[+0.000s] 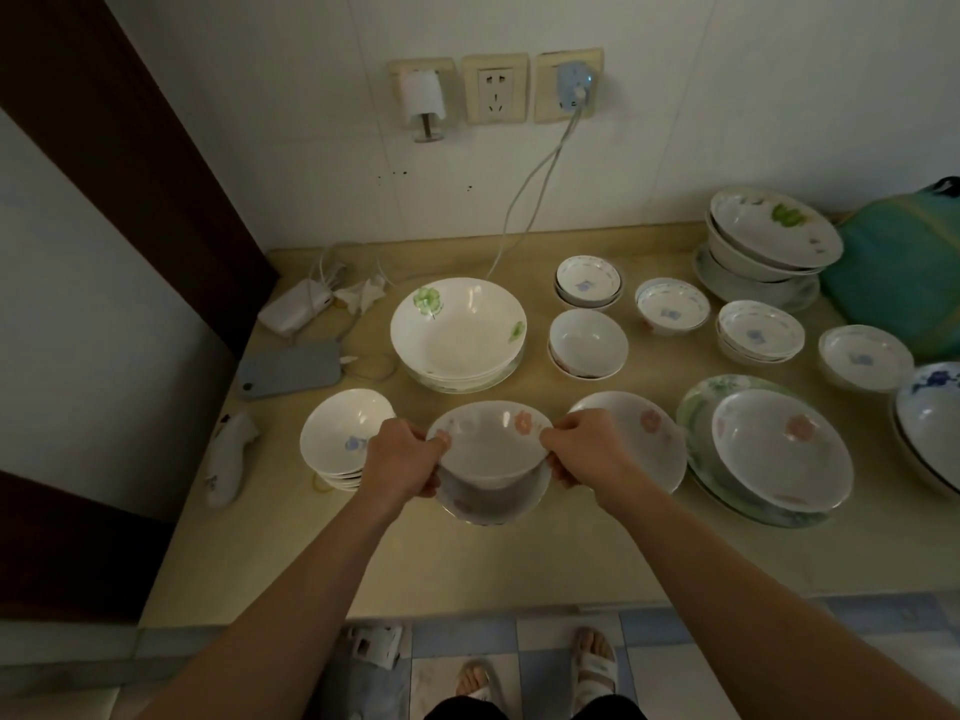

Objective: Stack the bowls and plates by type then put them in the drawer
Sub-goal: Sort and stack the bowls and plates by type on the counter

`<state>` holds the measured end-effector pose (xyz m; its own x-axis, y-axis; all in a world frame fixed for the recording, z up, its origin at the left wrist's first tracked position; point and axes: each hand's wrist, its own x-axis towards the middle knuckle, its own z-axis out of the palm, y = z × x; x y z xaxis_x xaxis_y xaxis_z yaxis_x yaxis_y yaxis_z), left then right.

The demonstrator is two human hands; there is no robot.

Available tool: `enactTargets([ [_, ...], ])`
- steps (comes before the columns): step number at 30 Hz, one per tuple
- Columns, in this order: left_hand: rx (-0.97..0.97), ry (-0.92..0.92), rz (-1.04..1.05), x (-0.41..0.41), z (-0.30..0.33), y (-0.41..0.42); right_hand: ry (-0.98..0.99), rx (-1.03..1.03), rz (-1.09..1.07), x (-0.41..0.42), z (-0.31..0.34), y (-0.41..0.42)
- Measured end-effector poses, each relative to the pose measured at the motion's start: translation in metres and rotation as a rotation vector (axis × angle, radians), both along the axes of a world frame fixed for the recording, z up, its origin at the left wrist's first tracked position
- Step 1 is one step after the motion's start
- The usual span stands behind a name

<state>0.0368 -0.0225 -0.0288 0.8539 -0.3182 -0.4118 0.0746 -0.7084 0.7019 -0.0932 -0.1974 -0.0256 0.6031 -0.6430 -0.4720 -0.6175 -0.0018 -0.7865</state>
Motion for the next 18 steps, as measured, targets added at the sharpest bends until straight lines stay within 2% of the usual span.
enactTargets([
  [8, -0.055, 0.104, 0.028, -0.014, -0.011, 0.012, 0.132, -0.127, 0.173, 0.008, 0.0, -0.001],
  [18, -0.08, 0.123, -0.013, -0.026, -0.021, 0.018, 0.211, -0.199, 0.223, 0.002, -0.012, 0.002],
])
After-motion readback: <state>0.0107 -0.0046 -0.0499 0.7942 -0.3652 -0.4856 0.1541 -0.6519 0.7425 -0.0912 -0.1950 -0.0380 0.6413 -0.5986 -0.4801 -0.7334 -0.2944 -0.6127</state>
